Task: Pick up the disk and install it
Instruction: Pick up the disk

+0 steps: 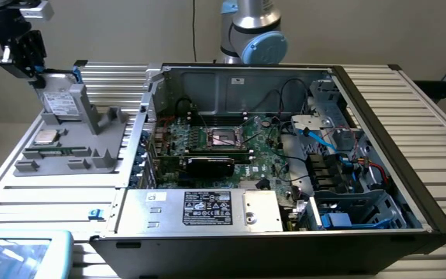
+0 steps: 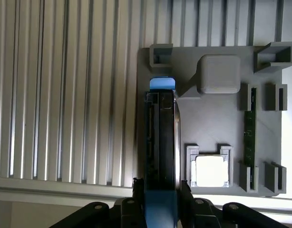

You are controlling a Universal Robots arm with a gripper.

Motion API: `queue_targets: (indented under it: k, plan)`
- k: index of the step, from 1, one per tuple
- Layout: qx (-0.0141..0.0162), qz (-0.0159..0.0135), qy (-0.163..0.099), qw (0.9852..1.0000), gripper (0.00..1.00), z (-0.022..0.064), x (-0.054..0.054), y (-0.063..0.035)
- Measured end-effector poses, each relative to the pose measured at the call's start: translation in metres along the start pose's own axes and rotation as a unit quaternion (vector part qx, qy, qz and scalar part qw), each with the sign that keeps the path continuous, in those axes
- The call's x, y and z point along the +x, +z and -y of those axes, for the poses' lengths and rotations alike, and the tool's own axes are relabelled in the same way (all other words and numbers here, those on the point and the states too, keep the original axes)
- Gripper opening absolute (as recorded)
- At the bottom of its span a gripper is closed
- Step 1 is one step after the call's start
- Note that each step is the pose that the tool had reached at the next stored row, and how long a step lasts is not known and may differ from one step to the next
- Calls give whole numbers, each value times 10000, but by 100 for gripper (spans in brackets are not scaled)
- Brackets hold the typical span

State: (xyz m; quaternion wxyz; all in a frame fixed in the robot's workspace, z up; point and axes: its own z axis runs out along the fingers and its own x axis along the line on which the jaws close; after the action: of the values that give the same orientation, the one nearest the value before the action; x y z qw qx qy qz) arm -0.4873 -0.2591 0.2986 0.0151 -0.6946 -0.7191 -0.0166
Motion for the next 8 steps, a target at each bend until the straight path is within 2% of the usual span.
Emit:
queue_targets:
  k: [8]
  plan:
    - [-2, 0, 0, 10000, 39, 0, -1, 24]
